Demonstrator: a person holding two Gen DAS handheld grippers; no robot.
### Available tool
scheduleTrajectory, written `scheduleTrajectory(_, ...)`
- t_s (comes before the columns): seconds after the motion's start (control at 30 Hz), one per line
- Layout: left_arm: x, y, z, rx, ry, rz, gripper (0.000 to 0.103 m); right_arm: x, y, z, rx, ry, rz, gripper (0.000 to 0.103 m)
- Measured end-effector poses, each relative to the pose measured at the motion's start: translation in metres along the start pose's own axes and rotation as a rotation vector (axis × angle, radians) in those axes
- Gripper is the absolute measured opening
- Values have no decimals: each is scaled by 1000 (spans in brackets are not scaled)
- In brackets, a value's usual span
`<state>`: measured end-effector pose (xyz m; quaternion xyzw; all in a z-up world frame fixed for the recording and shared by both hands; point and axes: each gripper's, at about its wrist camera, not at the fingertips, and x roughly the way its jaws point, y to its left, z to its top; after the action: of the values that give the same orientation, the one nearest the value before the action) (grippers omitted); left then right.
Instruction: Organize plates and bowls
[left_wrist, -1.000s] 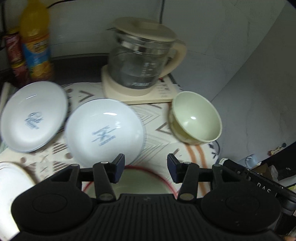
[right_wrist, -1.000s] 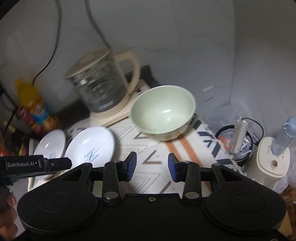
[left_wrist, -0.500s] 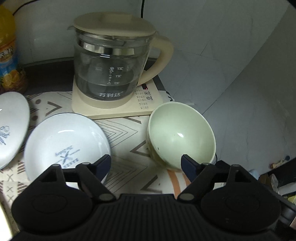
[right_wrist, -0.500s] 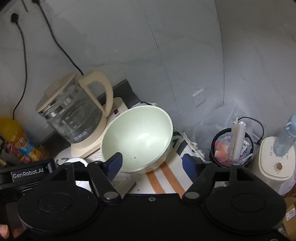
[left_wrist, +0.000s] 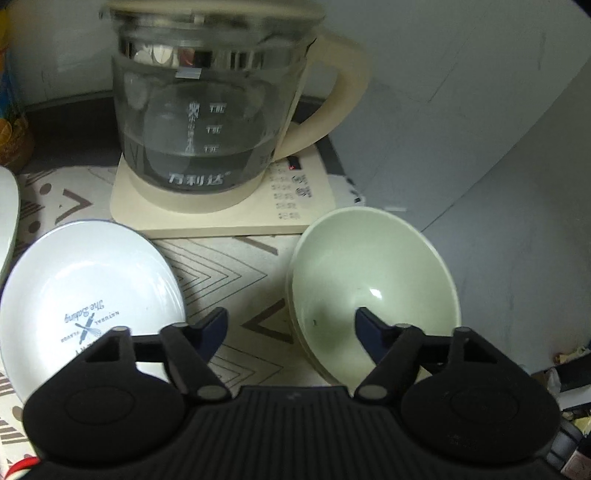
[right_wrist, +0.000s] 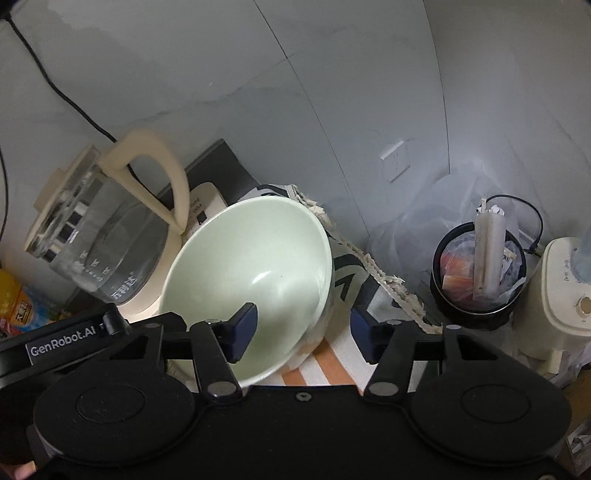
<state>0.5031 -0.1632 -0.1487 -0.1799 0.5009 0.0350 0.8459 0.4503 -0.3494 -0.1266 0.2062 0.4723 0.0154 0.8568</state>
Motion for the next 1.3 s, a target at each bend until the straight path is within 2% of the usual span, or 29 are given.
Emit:
scheduleTrajectory(0.17, 20, 1, -2, -37, 44, 13, 41, 16, 0, 1, -2, 34, -22, 45)
scheduleTrajectory(0.23, 27, 1, -3, -36, 62, 10, 28, 20, -1, 1, 2, 46, -30, 38)
scheduleTrajectory(0.3, 29, 0, -5, -41, 71, -17, 15, 25, -2, 0, 1, 62, -34, 24)
scheduleTrajectory(0.47, 21, -3, -9, -29, 73, 2, 15, 22, 1, 0, -11, 62, -40, 22)
scheduleTrajectory(0.7, -3, -1, -4, -26, 61, -11, 15, 5, 11, -2, -34, 43, -43, 22)
scheduleTrajectory(1.3, -86, 12, -12, 45, 24, -58, 15, -70, 46, -25, -30, -35, -62, 22)
